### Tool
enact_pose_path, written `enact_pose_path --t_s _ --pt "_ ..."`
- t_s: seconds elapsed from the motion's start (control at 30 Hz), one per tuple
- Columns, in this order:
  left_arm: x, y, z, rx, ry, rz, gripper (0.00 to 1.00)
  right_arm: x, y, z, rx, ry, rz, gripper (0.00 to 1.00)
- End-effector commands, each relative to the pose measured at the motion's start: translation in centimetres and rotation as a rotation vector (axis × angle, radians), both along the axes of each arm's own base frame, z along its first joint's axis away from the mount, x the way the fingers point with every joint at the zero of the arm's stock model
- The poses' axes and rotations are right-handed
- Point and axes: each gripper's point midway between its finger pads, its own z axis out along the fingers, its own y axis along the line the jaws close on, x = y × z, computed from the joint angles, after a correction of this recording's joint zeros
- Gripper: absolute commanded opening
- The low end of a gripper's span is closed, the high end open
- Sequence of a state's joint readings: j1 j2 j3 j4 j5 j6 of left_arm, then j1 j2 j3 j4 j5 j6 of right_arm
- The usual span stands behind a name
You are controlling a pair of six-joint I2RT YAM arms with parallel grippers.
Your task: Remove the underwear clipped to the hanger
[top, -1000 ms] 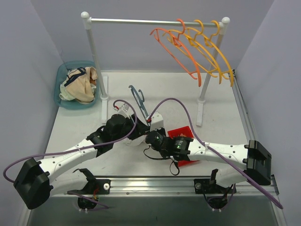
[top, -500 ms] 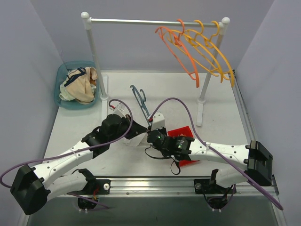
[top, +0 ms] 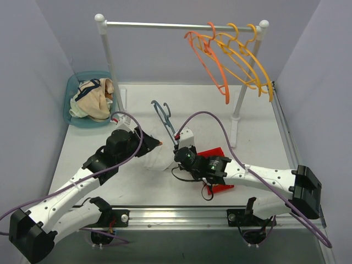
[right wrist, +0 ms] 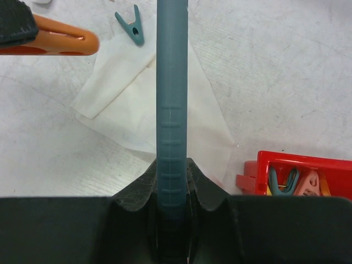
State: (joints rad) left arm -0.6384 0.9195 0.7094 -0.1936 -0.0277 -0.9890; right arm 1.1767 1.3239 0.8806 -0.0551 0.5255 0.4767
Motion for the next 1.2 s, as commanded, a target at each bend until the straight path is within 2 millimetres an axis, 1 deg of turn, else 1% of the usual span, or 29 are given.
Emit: enact_pose_path --t_s 0.0,0.03,0.1,0.13,0.17,0.2,0.23,0.27,0.3,0.33,0.37,0.43,0.47,0.53,0.57,0.6,0.63,0.7,0.73,0.77,0.8,0.83,0.87,0.9,0.97,1.0,1.03,1.13,1.17 --pt "-0.3 2.5 -3.3 0.153 0.021 0.045 0.5 1.0 0.9 5.4 0.087 -0.036 0.031 0.0" --pt "-0.4 2.6 -3.9 0.155 0.027 0.044 0.65 1.0 0.8 5.5 0.08 -0.024 0.036 0.0" --pt "-0.7 1.8 -4.2 0.111 0.004 0.007 0.76 0.8 1.0 6.2 0.095 -0.019 0.055 0.0" --pt "-1.1 1.7 -5.3 0.106 0.014 -0.006 0.87 0.7 0.8 6.5 0.1 -0.02 0.055 0.0" --pt "-0.7 1.1 -4.6 0.067 -0.026 -0.017 0.92 0.7 0.7 6.5 0.107 -0.017 0.05 0.0" --pt "-0.7 0.7 -4.3 0.05 -0.048 -0.039 0.97 0.8 0.5 6.6 0.112 -0.015 0.045 0.0" --pt "-1.2 0.1 -5.0 0.04 -0.043 -0.08 0.96 0.7 0.3 6.9 0.123 -0.017 0.043 0.0" --pt "-0.9 -0.8 -3.7 0.002 -0.1 -0.11 0.94 0.8 0.3 7.0 0.135 -0.011 0.04 0.0" --pt "-0.9 -1.3 -3.4 -0.003 -0.119 -0.138 0.94 0.7 0.4 7.2 0.145 -0.003 0.044 0.0" --pt "-1.0 -2.0 -4.0 0.02 -0.126 -0.184 0.94 0.8 0.2 7.3 0.148 0.004 0.04 0.0" --pt "-0.9 -2.6 -3.4 0.018 -0.157 -0.211 0.94 0.8 0.2 7.7 0.159 0.004 0.04 0.0" --pt "-0.9 -3.6 -3.8 0.061 -0.197 -0.274 0.94 0.6 0.3 7.8 0.17 0.024 0.042 0.0" --pt "-0.7 -4.1 -3.2 0.061 -0.234 -0.287 0.94 0.7 0.4 8.3 0.183 0.027 0.04 0.0" --pt "-0.9 -5.2 -2.9 0.099 -0.313 -0.348 0.94 0.5 0.5 8.0 0.176 0.051 0.04 0.0" --pt "-1.1 -5.8 -2.5 0.109 -0.343 -0.371 0.94 0.5 0.5 8.3 0.182 0.055 0.04 0.0" --pt "-1.6 -6.5 -2.4 0.144 -0.398 -0.42 0.94 0.4 0.4 8.2 0.18 0.065 0.039 0.0" --pt "-1.8 -7.0 -2.5 0.163 -0.416 -0.447 0.94 0.4 0.5 8.1 0.182 0.079 0.042 0.0" --pt "-1.8 -7.5 -2.4 0.218 -0.479 -0.475 0.94 0.4 0.5 8.2 0.191 0.09 0.046 0.0" --pt "-2.2 -7.8 -2.4 0.229 -0.496 -0.491 0.94 0.3 0.5 8.2 0.198 0.101 0.049 0.0" --pt "-2.2 -7.9 -2.3 0.237 -0.519 -0.488 0.94 0.3 0.5 8.2 0.202 0.111 0.052 0.0" --pt "-2.0 -7.6 -2.7 0.266 -0.539 -0.484 0.94 0.2 0.5 8.2 0.205 0.12 0.057 0.0" --pt "-1.9 -7.6 -2.7 0.272 -0.557 -0.477 0.94 0.2 0.5 8.2 0.211 0.128 0.056 0.0" --pt "-1.8 -7.4 -2.7 0.28 -0.568 -0.469 0.95 0.1 0.6 8.3 0.223 0.138 0.068 0.0" --pt "-1.8 -7.3 -3.3 0.294 -0.578 -0.476 0.98 0.0 0.7 8.3 0.227 0.143 0.075 0.0" --pt "-1.9 -7.6 -3.1 0.283 -0.601 -0.487 0.8 -0.2 0.8 8.5 0.241 0.151 0.082 0.0" --pt "-2.0 -7.7 -3.4 0.282 -0.6 -0.498 0.71 -0.1 0.7 8.7 0.245 0.15 0.082 0.0" --pt "-2.0 -7.8 -3.4 0.277 -0.606 -0.499 0.54 -0.1 0.8 9.0 0.253 0.148 0.085 0.0" --pt "-2.1 -8.2 -4.0 0.276 -0.593 -0.522 0.38 -0.3 1.1 9.7 0.272 0.15 0.106 0.0" --pt "-2.1 -8.4 -4.1 0.275 -0.59 -0.53 0.27 -0.2 1.1 9.7 0.274 0.151 0.105 0.0"
